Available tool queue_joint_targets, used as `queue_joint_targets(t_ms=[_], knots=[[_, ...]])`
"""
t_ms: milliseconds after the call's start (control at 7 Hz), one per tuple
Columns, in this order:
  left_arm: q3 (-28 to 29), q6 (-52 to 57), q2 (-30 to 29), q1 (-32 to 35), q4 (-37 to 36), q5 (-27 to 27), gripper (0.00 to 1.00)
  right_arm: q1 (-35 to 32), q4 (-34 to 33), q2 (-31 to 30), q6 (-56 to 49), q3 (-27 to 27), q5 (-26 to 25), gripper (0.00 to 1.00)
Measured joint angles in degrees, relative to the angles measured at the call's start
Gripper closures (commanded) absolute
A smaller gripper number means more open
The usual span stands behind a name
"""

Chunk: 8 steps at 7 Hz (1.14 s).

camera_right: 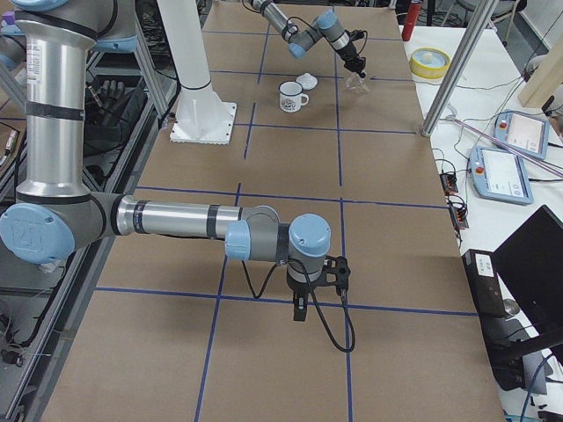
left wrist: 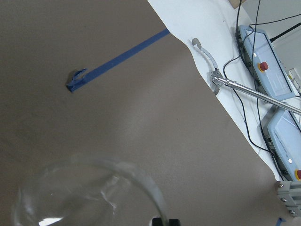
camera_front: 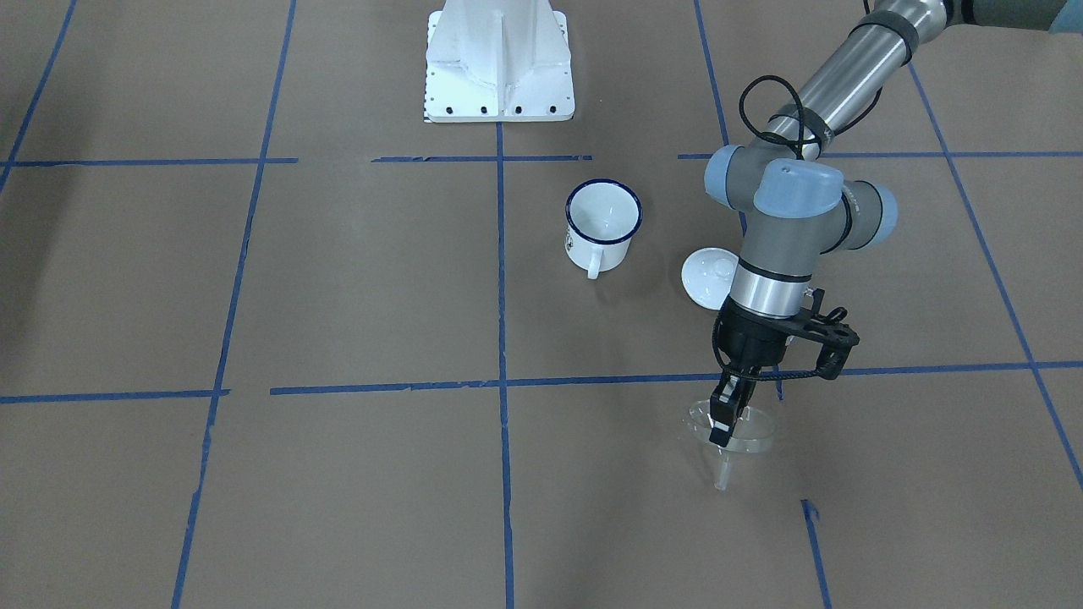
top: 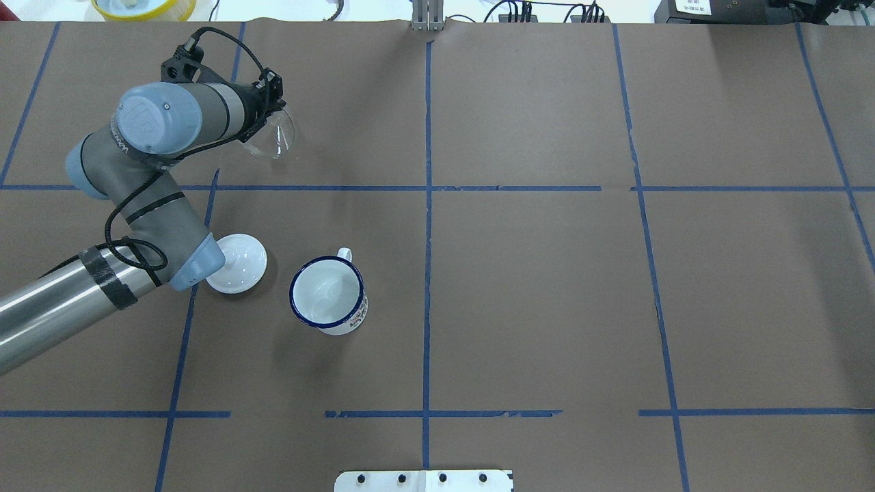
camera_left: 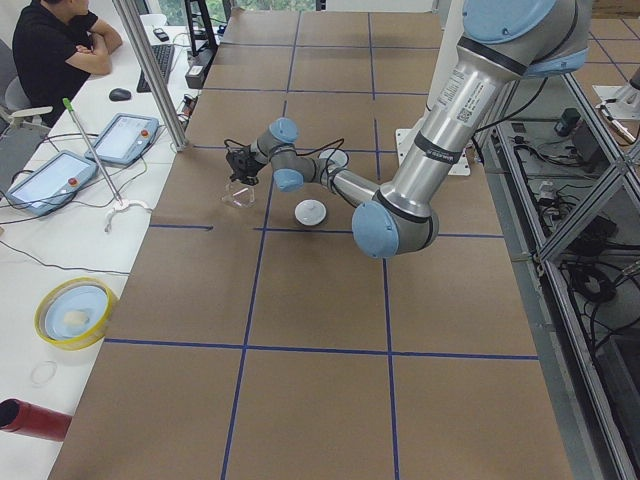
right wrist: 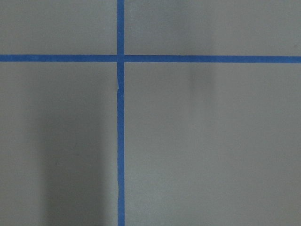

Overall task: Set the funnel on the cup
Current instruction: 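Grasp the glass funnel by its rim with the left gripper, then lift the funnel and carry it above the open white mug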

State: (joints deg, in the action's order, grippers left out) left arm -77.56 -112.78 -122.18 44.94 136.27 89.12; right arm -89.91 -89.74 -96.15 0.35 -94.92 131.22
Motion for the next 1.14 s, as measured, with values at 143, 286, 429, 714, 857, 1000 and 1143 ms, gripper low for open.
queue_joint_targets(t_ms=[143,286,429,714,857,1000,1143], knots=[[-2.0,-0.2,0.1,0.8,-0.2,1.6,1.0,0.0,0.0,0.0,0.0,0.0,0.0,0.0],[-5.0,-0.2,0.5,2.2,-1.2,4.2,1.0,0.0,0.0,0.0,0.0,0.0,0.0,0.0],[-9.8,-0.1,1.4,4.0,-4.4,8.1,1.0,0.0,0.0,0.0,0.0,0.0,0.0,0.0],[-24.3,2.3,2.7,7.0,-20.5,16.1,1.0,0.0,0.0,0.0,0.0,0.0,0.0,0.0],[-31.1,5.5,2.4,7.6,-30.9,18.1,1.0,0.0,0.0,0.0,0.0,0.0,0.0,0.0],[-37.1,8.6,1.4,7.1,-41.2,19.4,1.0,0.0,0.0,0.0,0.0,0.0,0.0,0.0],[-41.0,10.9,-0.2,4.7,-50.4,20.3,1.0,0.0,0.0,0.0,0.0,0.0,0.0,0.0]])
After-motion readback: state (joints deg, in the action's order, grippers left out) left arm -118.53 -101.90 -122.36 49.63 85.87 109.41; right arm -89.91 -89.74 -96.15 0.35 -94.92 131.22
